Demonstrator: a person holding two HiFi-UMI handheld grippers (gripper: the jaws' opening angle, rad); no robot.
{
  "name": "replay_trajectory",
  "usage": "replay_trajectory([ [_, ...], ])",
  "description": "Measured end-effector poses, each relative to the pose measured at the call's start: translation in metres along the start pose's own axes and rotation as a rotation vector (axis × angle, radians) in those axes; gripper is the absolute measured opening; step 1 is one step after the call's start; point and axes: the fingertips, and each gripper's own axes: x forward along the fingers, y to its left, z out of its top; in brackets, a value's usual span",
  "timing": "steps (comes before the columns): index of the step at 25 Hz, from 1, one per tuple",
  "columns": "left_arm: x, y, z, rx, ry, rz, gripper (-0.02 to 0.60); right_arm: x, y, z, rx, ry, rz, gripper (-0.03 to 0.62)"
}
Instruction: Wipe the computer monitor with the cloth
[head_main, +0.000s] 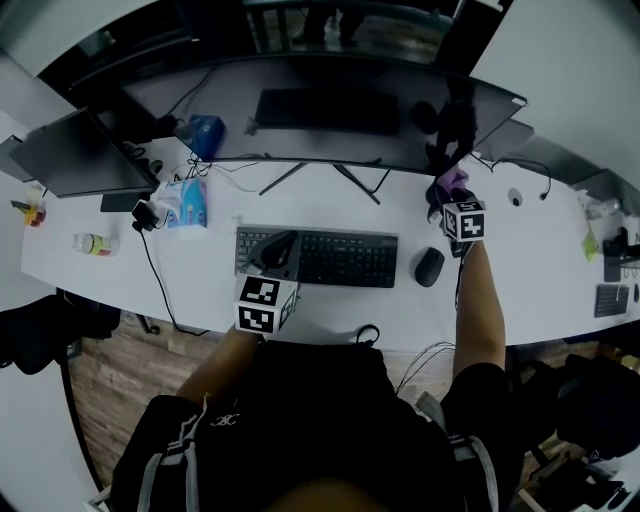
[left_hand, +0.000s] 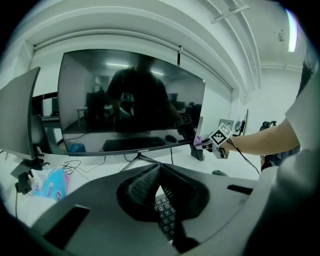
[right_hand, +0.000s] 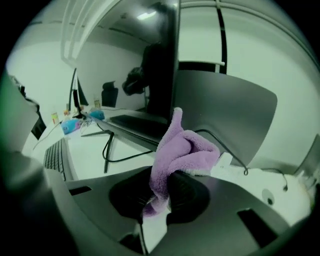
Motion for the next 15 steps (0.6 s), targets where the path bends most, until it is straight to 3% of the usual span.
replay_trajectory([
  [5, 0.0, 0.004, -0.004, -0.011, 0.005, -0.003, 0.013, 0.006, 0.009, -0.006, 0.331, -0.078, 0.044, 0.083],
  [12, -0.002, 0.01, -0.005, -0.011, 0.003, -0.007, 0.014, 0.01, 0.024, -0.003, 0.571, -0.158, 0.116, 0.083],
  [15, -0.005, 0.012, -0.007, -0.013, 0.007, -0.005, 0.014, 0.013, 0.029, 0.002, 0.722, -0.194, 0.175, 0.083],
])
